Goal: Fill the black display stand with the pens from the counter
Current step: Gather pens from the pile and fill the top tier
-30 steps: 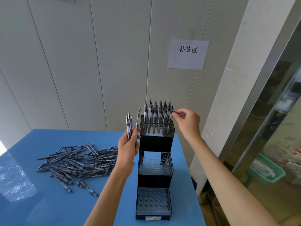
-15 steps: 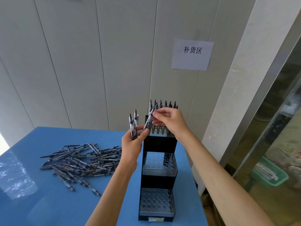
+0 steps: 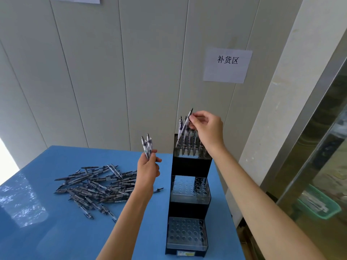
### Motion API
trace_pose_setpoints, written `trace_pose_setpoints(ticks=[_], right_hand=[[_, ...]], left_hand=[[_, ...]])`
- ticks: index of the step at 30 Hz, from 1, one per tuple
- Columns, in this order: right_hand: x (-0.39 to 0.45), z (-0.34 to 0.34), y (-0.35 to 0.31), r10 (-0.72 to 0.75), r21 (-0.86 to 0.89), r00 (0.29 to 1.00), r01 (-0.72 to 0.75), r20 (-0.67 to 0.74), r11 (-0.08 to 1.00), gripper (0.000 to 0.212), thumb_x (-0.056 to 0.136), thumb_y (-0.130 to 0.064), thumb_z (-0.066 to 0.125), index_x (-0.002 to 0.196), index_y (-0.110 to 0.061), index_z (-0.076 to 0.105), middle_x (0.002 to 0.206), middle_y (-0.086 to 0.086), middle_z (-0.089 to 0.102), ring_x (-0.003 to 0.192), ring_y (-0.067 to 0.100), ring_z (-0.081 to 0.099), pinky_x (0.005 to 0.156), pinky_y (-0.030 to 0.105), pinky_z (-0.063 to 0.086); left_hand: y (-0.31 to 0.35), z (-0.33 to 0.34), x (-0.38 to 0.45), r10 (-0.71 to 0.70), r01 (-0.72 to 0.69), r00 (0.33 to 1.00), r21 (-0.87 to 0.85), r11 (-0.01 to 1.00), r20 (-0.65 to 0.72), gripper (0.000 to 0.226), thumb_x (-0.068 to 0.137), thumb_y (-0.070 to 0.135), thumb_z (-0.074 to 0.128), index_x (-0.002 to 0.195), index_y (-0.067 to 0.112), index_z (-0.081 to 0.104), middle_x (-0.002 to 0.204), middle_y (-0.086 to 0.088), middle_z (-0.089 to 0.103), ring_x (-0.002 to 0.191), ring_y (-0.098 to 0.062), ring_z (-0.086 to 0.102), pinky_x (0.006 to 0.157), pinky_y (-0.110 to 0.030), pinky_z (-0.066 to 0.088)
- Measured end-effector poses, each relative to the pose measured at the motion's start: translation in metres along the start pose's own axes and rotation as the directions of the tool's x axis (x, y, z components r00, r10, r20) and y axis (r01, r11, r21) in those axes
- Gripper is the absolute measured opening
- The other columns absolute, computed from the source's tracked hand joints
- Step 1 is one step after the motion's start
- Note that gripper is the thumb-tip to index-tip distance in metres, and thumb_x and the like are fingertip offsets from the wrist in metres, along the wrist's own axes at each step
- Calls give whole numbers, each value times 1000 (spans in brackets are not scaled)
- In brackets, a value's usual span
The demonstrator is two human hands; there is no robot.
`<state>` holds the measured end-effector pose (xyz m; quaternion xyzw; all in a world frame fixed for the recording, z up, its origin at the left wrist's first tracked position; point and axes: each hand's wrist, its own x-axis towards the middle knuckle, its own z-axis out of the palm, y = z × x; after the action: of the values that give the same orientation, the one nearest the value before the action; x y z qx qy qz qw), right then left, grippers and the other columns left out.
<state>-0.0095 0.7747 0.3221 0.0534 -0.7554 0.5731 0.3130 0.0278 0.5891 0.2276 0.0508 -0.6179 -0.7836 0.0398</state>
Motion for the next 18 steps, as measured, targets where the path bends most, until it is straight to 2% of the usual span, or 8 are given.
trace_pose_setpoints(ticks=[3, 7, 9, 13, 18], right_hand=[[2, 2, -1, -99, -117, 995, 98, -2, 988, 4, 91, -15, 72, 94, -12, 74, 79, 2, 75, 70, 18, 73, 76, 38, 62], [2, 9, 2, -134, -189, 991, 136, 21, 973, 6, 91, -16, 72, 96, -14, 75, 81, -2, 75, 75, 15, 72, 78, 40, 61], [2, 10, 2, -154, -218, 988, 156, 24, 964, 7, 91, -17, 73, 97, -13, 75, 82, -3, 74, 76, 12, 72, 79, 38, 61], [5, 12, 3, -152, -258, 987, 158, 41, 953, 8, 90, -19, 74, 95, -13, 76, 80, -5, 74, 75, 10, 71, 78, 37, 61], [1, 14, 10, -110, -264, 993, 119, 50, 957, 9, 92, -23, 72, 92, -15, 75, 76, -6, 73, 71, 12, 71, 77, 40, 61]], left_hand=[[0, -8, -2, 58, -58, 998, 23, 998, 27, 25, 111, 26, 40, 121, 21, 63, 77, 0, 57, 51, -10, 32, 47, -22, 31], [2, -15, -6, 111, -114, 993, 78, 990, 46, 24, 111, 29, 40, 120, 32, 63, 73, 2, 51, 52, -9, 30, 47, -22, 28], [5, -17, -8, 98, -101, 994, 81, 992, 41, 23, 111, 29, 40, 120, 27, 61, 74, 2, 49, 52, -9, 30, 47, -22, 28], [12, -19, -11, 66, -66, 998, 51, 997, 9, 27, 110, 31, 42, 117, 6, 52, 73, 5, 53, 51, -8, 31, 47, -21, 29], [15, -19, -22, 92, -92, 996, -38, 995, -21, 24, 110, 28, 41, 114, 10, 56, 71, 6, 59, 48, -10, 30, 45, -22, 25]])
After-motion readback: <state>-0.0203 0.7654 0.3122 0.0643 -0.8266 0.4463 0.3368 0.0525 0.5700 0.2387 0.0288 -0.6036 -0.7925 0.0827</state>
